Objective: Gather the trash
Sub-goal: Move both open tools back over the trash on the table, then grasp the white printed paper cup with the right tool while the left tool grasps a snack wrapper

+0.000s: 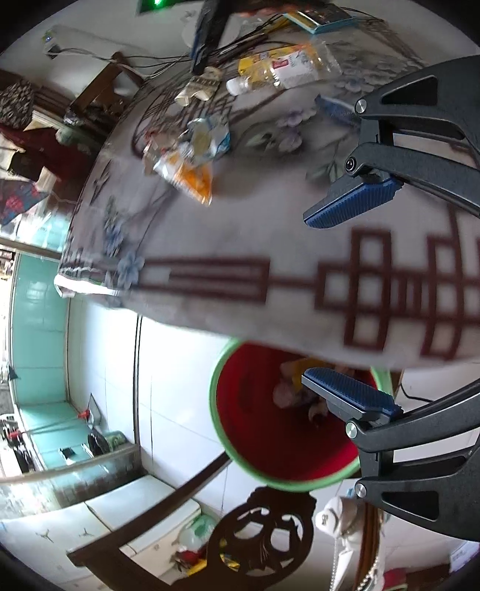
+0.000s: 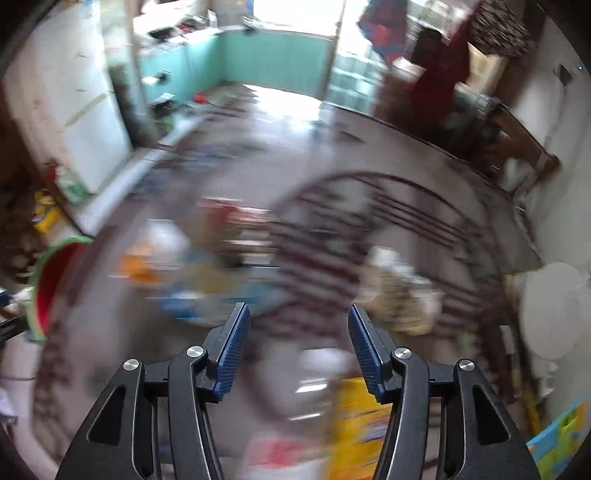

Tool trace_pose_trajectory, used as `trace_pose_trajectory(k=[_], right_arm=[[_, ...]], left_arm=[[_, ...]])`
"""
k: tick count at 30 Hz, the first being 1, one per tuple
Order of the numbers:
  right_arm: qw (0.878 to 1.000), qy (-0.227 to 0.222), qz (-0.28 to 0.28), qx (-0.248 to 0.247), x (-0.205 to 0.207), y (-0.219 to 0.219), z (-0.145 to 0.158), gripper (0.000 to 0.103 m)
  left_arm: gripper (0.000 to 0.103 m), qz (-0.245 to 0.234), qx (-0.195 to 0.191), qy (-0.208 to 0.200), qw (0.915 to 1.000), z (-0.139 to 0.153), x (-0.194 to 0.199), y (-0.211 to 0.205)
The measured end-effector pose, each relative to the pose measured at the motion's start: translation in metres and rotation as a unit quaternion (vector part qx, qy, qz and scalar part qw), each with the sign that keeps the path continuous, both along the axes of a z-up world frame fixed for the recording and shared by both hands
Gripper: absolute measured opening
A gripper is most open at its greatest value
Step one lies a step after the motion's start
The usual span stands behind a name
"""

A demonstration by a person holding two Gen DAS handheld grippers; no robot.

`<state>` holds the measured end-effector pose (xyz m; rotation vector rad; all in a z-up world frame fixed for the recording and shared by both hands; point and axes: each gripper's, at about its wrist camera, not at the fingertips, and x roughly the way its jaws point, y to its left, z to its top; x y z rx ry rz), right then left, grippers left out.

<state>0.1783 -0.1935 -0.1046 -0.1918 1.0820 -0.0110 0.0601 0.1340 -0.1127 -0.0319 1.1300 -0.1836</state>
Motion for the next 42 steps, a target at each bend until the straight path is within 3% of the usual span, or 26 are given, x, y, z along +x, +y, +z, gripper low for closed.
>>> trace_pose_trajectory(k=[5, 6, 9, 12, 14, 15, 21, 25, 28, 42], right_arm=[[0.997, 0.069, 0.025, -0.027, 0.037, -0.054, -0.039, 0.054], [0.997, 0.06, 0.038, -0.044, 0.04, -0.055, -0.04, 0.065], [0.99, 0.084, 0.082, -0.072, 0.052, -0.057, -0.057, 0.07], [0.982, 0.099, 0.115, -0.11, 0.061, -0.058, -0.071, 0.069], [0.984, 0.103, 0.118, -0.086, 0.064, -0.063, -0.076, 0.047], [0.986, 0.102, 0.112, -0.069, 0.065, -0.067, -0.076, 0.046], [0.997, 0.041, 0.042, 0.054, 0.054, -0.095, -0.053, 0.045], [0.993, 0.005, -0.003, 0.121, 0.032, -0.106, -0.032, 0.045], [0.988, -0.009, -0.015, 0.156, 0.017, -0.106, -0.019, 0.045], [0.989, 0.002, -0.045, 0.138, 0.001, -0.096, -0.001, 0.046]], left_arm=[[0.078, -0.004, 0.007, 0.003, 1.0, 0.002, -0.005, -0.036], [0.078, -0.004, 0.009, 0.003, 0.9999, 0.002, -0.004, -0.042], [0.079, -0.007, 0.014, 0.001, 0.9999, 0.005, -0.002, -0.061], [0.079, -0.012, 0.018, -0.003, 0.9998, 0.008, 0.004, -0.076], [0.079, -0.02, 0.024, -0.011, 0.9995, 0.012, 0.013, -0.09], [0.079, -0.023, 0.026, -0.015, 0.9993, 0.014, 0.015, -0.094], [0.079, -0.06, 0.048, -0.043, 0.9961, 0.017, 0.061, -0.13], [0.079, -0.08, 0.057, -0.025, 0.9948, -0.002, 0.092, -0.152], [0.079, -0.074, 0.042, -0.005, 0.9963, -0.015, 0.106, -0.161], [0.079, -0.065, 0.026, 0.023, 0.9973, -0.032, 0.125, -0.175]])
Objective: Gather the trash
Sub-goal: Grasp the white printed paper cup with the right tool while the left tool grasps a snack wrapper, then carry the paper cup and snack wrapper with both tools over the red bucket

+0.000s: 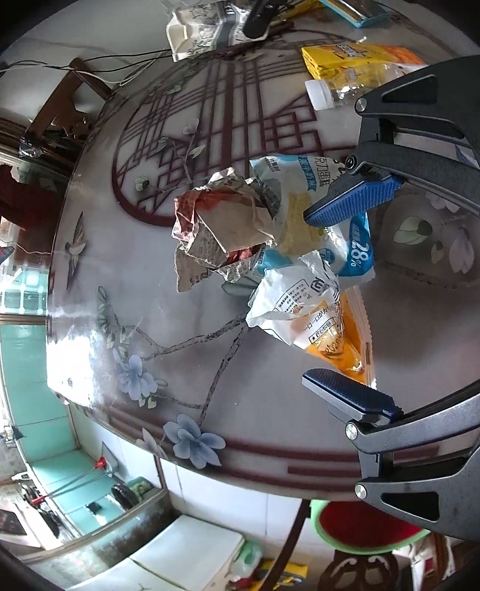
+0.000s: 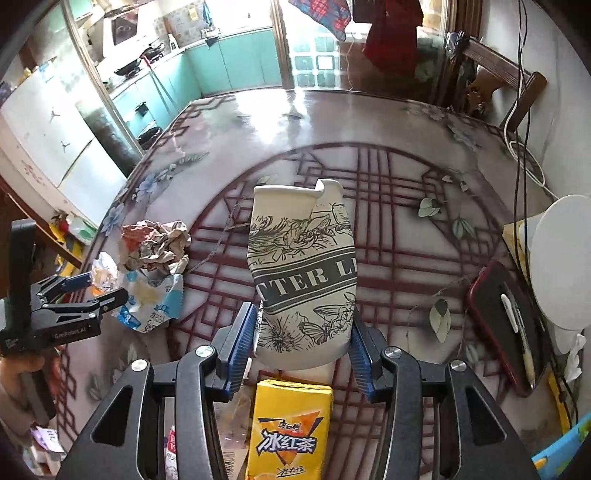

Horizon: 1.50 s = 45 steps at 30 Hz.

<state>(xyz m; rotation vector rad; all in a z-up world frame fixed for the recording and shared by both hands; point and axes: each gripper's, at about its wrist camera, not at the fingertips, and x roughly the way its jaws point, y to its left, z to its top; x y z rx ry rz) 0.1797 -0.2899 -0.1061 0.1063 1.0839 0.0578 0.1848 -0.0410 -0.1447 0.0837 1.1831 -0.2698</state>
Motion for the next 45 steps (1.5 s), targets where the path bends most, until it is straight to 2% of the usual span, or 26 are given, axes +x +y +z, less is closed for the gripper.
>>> trace_pose_trajectory(k=[3, 5, 8, 13, 21, 29, 36, 40, 45], right_arm=[[1.0, 0.002, 0.0, -0.001, 0.0, 0.0, 0.0, 0.046], [1.0, 0.003, -0.001, 0.002, -0.001, 0.001, 0.0, 0.046], [1.0, 0.005, -0.002, 0.003, -0.003, 0.003, 0.0, 0.046], [1.0, 0.003, -0.001, 0.003, -0.008, 0.004, 0.003, 0.046], [1.0, -0.004, 0.002, 0.0, -0.017, 0.008, 0.012, 0.046], [1.0, -0.017, 0.015, -0.01, -0.031, 0.023, 0.026, 0.046], [0.998, -0.037, 0.042, -0.037, -0.045, 0.046, 0.046, 0.046], [0.996, -0.045, 0.061, -0.049, -0.053, 0.063, 0.055, 0.046], [0.994, -0.047, 0.083, -0.05, -0.063, 0.085, 0.054, 0.046]], left_arm=[[0.074, 0.006, -0.008, 0.002, 0.9999, 0.0, 0.001, 0.001], [0.058, 0.008, -0.013, 0.005, 0.9999, 0.001, 0.001, 0.003], [0.041, 0.01, -0.015, 0.005, 0.9998, 0.002, -0.002, 0.005], [0.031, 0.012, -0.01, -0.006, 0.9999, 0.009, -0.012, 0.01], [0.03, 0.021, -0.02, -0.02, 0.9994, 0.023, -0.03, 0.024], [0.03, 0.017, -0.02, -0.039, 0.9989, 0.04, -0.066, 0.032], [0.03, 0.027, -0.037, -0.046, 0.9979, 0.054, -0.088, 0.044], [0.03, 0.032, -0.035, -0.054, 0.9974, 0.059, -0.099, 0.052], [0.031, 0.036, -0.033, -0.045, 0.9978, 0.052, -0.114, 0.064]])
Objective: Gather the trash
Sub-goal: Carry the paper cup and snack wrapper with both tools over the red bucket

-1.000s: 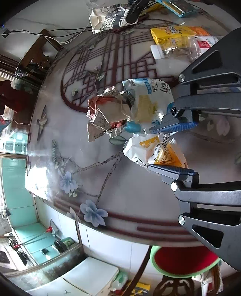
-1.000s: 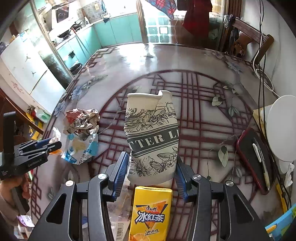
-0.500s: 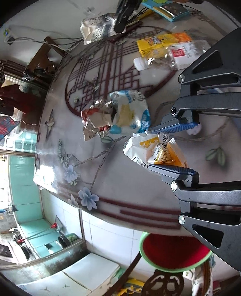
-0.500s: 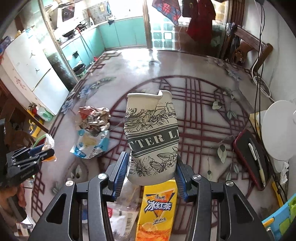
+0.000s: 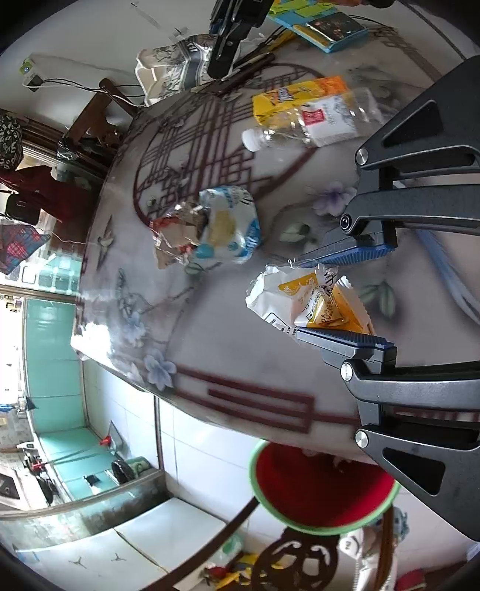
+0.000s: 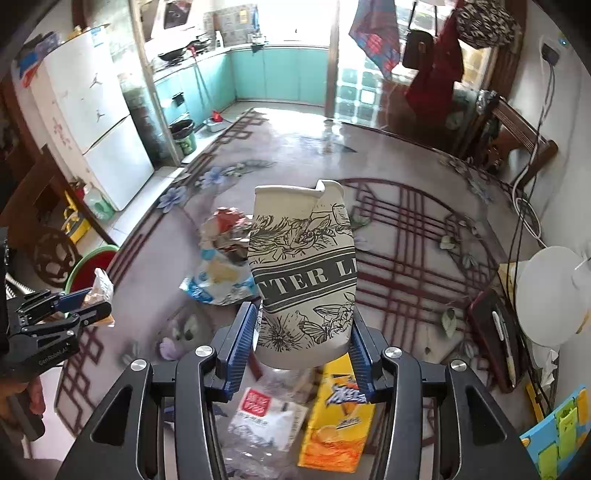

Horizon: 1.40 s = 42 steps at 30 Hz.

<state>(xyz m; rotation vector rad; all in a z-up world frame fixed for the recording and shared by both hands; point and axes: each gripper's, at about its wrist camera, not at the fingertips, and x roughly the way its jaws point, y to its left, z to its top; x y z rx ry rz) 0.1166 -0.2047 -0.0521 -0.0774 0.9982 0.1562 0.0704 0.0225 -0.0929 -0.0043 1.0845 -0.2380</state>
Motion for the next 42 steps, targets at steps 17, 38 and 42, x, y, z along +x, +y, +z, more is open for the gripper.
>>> trace_pose_trajectory(k=[17, 38, 42], right_arm=[[0.998, 0.026, 0.058, -0.006, -0.027, 0.084, -0.012, 0.046], [0.995, 0.037, 0.095, -0.013, -0.045, 0.227, -0.015, 0.046], [0.994, 0.04, 0.102, -0.011, -0.046, 0.253, -0.018, 0.046]], left_arm=[[0.031, 0.015, -0.012, 0.003, 0.9998, -0.003, -0.016, 0.051], [0.031, 0.068, -0.01, 0.02, 0.9974, -0.023, -0.024, 0.185], [0.031, 0.076, -0.007, 0.024, 0.9968, -0.029, -0.024, 0.208]])
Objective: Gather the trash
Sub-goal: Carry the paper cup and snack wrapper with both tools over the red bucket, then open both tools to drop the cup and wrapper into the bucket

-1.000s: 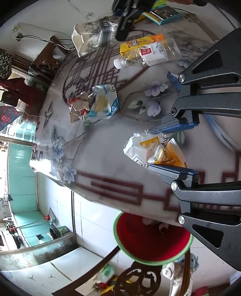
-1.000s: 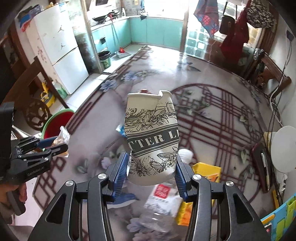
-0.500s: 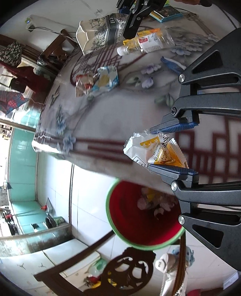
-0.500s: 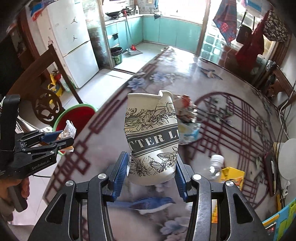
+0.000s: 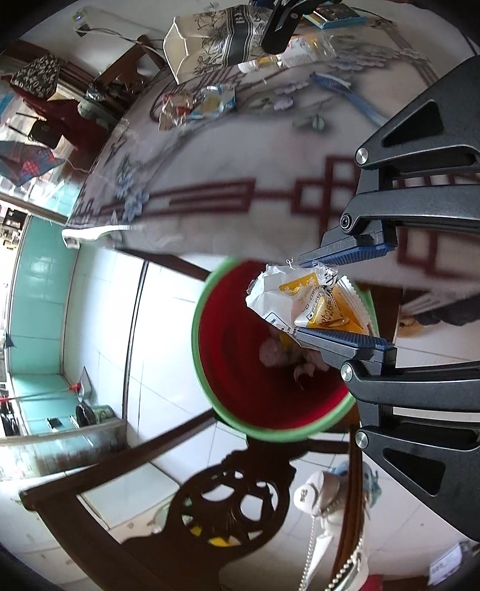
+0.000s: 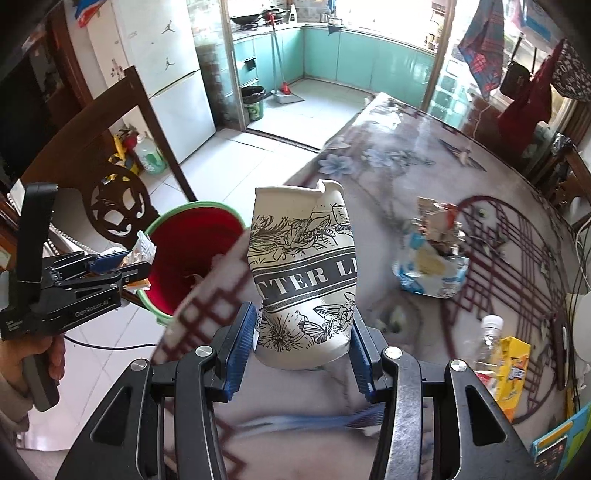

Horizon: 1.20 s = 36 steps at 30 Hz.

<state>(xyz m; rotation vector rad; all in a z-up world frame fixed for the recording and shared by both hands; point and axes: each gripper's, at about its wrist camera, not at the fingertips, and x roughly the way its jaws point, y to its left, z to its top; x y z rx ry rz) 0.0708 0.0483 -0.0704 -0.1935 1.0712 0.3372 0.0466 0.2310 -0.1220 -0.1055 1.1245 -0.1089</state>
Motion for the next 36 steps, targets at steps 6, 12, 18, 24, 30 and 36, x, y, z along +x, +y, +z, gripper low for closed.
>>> trace_pose_trajectory(k=[6, 12, 18, 24, 30, 36], right_arm=[[1.0, 0.005, 0.018, 0.006, 0.003, 0.041, -0.005, 0.046], [0.997, 0.017, 0.04, 0.058, 0.011, 0.072, -0.013, 0.046], [0.994, 0.041, 0.064, 0.078, 0.02, 0.099, -0.031, 0.046], [0.993, 0.068, 0.06, 0.071, 0.036, 0.114, -0.056, 0.046], [0.993, 0.083, 0.051, 0.072, 0.049, 0.119, -0.067, 0.046], [0.992, 0.087, 0.052, 0.07, 0.055, 0.12, -0.07, 0.053]], left_arm=[[0.031, 0.017, -0.003, 0.008, 0.9998, -0.008, 0.0, 0.033], [0.031, 0.028, -0.003, 0.013, 0.9995, -0.013, 0.003, 0.051], [0.031, 0.04, -0.005, 0.02, 0.999, -0.019, 0.007, 0.069], [0.031, 0.045, -0.015, 0.032, 0.9984, -0.028, 0.017, 0.077], [0.031, 0.036, -0.022, 0.034, 0.9985, -0.029, 0.031, 0.078], [0.044, 0.031, -0.025, 0.033, 0.9987, -0.03, 0.041, 0.076]])
